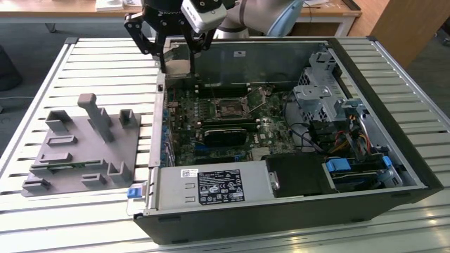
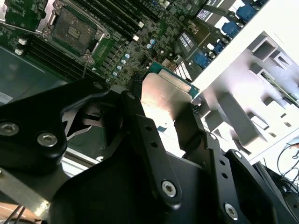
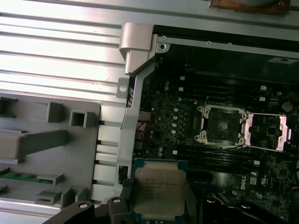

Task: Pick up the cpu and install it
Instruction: 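Pick up the cpu and move it towards the insertion slot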

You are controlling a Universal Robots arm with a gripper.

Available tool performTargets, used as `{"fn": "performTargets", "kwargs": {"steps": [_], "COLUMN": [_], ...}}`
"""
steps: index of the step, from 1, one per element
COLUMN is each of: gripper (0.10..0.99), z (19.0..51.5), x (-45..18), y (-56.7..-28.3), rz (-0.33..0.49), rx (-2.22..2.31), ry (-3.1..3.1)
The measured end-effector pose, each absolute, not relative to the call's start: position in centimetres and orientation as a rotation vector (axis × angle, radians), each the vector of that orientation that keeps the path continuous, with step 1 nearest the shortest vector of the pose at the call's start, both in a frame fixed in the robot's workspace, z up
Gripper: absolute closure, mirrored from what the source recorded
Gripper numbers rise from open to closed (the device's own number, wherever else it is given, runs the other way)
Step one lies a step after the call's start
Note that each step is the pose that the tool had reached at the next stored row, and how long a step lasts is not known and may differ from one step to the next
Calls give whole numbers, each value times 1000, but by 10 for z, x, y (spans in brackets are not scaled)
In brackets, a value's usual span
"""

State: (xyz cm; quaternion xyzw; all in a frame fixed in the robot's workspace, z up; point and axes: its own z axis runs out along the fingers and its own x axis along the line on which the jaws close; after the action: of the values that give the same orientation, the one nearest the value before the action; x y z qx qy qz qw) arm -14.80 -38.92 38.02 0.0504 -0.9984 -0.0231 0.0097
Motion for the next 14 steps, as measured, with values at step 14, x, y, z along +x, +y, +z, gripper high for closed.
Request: {"fn": "performTargets", "kwargs": {"steps": [14], "gripper": [557], "z": [379], "x": [-119], "y": [-379], "rz": [-71], "rx": [158], "ry": [-3123]}}
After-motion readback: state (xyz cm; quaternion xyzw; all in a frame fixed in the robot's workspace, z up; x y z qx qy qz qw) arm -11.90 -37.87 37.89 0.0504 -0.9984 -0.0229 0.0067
